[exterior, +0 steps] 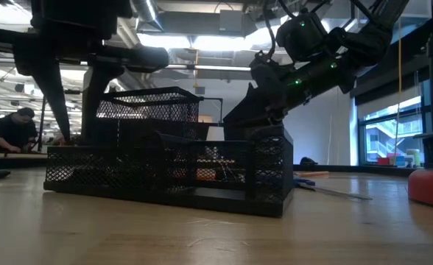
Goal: Pick and place office supplies into organizer
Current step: Put the bottom black pen into the desk organizer
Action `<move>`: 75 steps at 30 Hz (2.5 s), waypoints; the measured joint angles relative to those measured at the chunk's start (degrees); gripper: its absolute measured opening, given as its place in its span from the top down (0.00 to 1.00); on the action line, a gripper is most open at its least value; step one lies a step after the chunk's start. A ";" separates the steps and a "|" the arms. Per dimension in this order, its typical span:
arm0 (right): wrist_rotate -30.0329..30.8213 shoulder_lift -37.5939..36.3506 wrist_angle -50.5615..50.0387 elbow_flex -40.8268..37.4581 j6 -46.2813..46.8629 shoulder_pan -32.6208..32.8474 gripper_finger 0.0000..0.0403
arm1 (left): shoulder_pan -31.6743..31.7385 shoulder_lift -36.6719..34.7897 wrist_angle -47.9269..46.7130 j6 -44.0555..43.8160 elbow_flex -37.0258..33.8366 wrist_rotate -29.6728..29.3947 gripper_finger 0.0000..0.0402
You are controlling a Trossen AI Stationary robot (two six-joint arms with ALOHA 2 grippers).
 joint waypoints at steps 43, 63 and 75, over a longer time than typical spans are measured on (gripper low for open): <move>-0.08 0.00 -0.83 0.00 -9.62 -0.04 0.47 | 18.12 -35.95 -3.52 -72.80 -18.02 2.01 0.71; -0.18 0.00 0.23 0.02 -18.18 -0.48 0.47 | 19.57 -21.09 -6.38 -101.74 -20.44 8.19 0.64; -0.24 0.00 0.24 0.02 -18.01 -0.48 0.47 | 17.91 -20.01 -16.52 -101.89 -21.22 8.35 0.67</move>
